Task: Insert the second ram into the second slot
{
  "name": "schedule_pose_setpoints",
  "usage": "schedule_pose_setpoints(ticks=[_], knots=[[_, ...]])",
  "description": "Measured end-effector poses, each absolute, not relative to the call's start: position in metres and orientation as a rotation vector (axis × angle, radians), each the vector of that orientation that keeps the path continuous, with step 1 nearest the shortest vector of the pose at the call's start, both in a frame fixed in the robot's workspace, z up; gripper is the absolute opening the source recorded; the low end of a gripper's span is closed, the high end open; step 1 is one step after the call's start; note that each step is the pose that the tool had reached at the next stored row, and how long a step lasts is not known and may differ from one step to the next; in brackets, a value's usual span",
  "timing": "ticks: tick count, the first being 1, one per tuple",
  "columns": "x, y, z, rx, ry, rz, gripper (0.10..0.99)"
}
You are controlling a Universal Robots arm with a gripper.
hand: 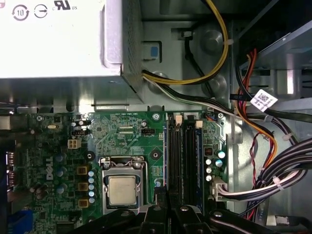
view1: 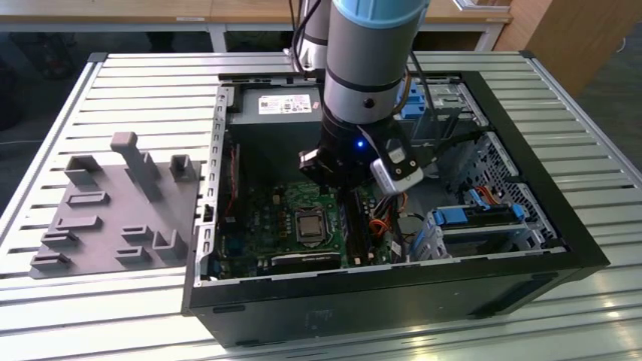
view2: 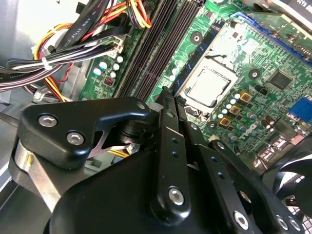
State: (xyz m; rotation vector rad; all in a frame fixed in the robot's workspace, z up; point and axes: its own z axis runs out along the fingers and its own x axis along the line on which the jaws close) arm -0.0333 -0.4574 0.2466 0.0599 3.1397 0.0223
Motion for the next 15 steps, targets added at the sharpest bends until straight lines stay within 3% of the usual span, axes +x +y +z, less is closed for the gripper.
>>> schedule_pose_setpoints(ticks=[15], knots=[[-0.0332, -0.4574, 0.2442, 0.005, 3.141, 0.025, 0.133]])
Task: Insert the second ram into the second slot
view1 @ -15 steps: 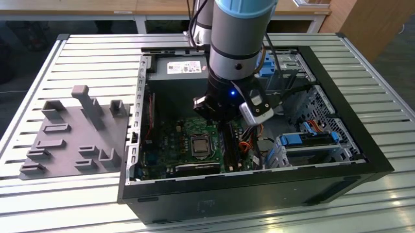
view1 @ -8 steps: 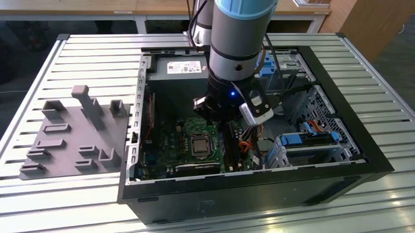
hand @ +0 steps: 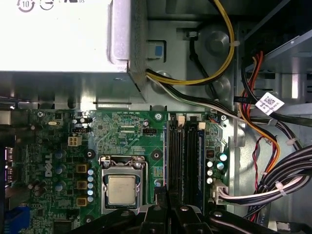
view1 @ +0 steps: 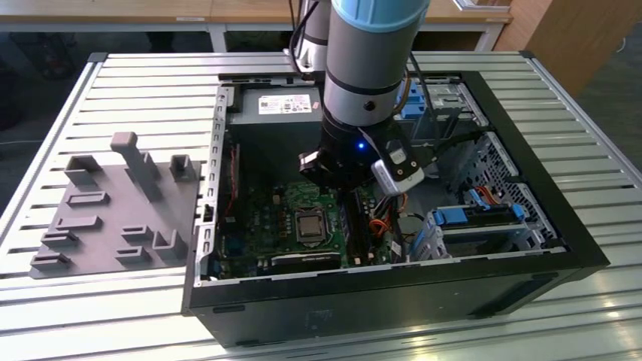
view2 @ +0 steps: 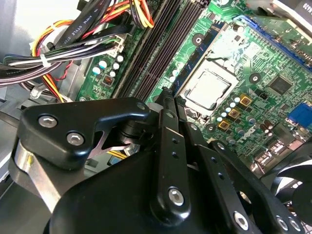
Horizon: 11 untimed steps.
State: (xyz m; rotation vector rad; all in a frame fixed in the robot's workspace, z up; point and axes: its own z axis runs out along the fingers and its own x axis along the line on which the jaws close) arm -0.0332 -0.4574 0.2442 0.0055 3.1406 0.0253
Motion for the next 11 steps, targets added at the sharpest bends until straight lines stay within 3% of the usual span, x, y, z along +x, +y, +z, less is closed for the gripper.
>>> schedule_pose_setpoints(ticks=[11], knots=[[-0.0324, -0.4575, 0.2447, 0.005, 3.141, 0.028, 0.133]])
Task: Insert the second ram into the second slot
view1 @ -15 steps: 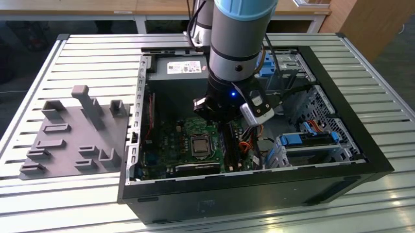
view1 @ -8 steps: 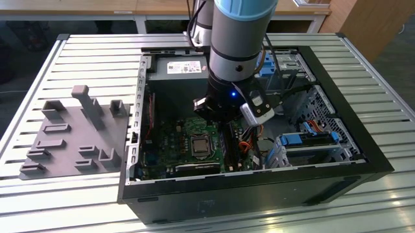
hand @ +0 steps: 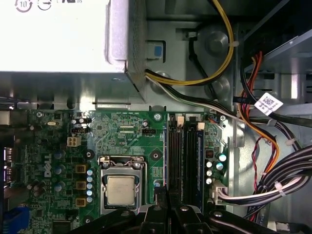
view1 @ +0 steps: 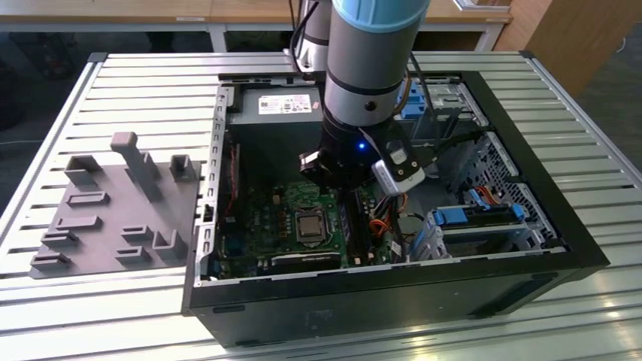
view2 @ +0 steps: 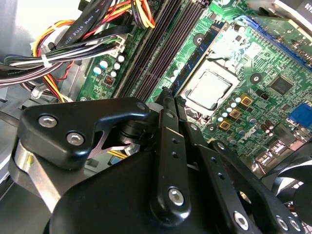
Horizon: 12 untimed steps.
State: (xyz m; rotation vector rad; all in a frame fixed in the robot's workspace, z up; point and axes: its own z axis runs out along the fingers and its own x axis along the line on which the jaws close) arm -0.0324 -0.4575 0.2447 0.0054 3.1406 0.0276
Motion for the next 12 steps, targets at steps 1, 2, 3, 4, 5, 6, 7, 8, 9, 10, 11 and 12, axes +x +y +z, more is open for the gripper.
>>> schedule_pose_setpoints(ticks=[1, 2, 3, 4, 5, 6, 7, 8, 9, 10, 11, 12], knots=[[-0.0324, -0.4574, 0.2455, 0.005, 3.141, 0.028, 0.133], [-0.0324, -0.4574, 0.2459, 0.005, 3.141, 0.028, 0.133], [-0.0324, -0.4574, 0.2459, 0.005, 3.14, 0.028, 0.133], [-0.0324, -0.4574, 0.2459, 0.005, 3.14, 0.029, 0.133], [-0.0324, -0.4574, 0.2459, 0.005, 3.14, 0.029, 0.133], [-0.0324, -0.4574, 0.246, 0.005, 3.141, 0.03, 0.133], [-0.0322, -0.4575, 0.246, 0.005, 3.141, 0.031, 0.133], [-0.0321, -0.4575, 0.2461, 0.005, 3.141, 0.033, 0.133], [-0.0319, -0.4574, 0.246, 0.005, 3.141, 0.036, 0.133], [-0.0319, -0.4574, 0.2458, 0.005, 3.14, 0.039, 0.133], [-0.0319, -0.4574, 0.2457, 0.006, 3.14, 0.041, 0.133], [-0.0319, -0.4574, 0.2456, 0.006, 3.14, 0.041, 0.133]])
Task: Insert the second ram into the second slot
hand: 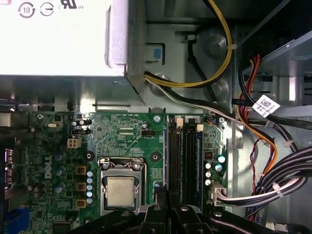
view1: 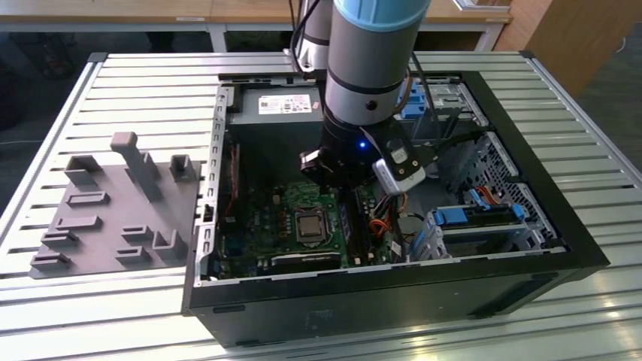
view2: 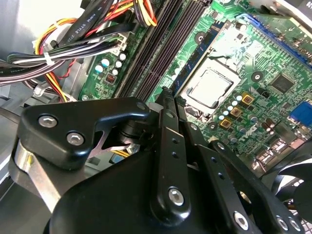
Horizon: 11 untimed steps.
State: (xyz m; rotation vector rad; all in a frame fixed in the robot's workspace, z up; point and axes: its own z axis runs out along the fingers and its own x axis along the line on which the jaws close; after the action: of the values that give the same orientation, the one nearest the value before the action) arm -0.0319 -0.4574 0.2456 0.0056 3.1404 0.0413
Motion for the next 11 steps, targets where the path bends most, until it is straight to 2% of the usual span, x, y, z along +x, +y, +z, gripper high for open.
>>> schedule_pose_setpoints(ticks=[11], knots=[[-0.0302, -0.4614, 0.2453, 0.005, 3.141, 0.046, 0.133]])
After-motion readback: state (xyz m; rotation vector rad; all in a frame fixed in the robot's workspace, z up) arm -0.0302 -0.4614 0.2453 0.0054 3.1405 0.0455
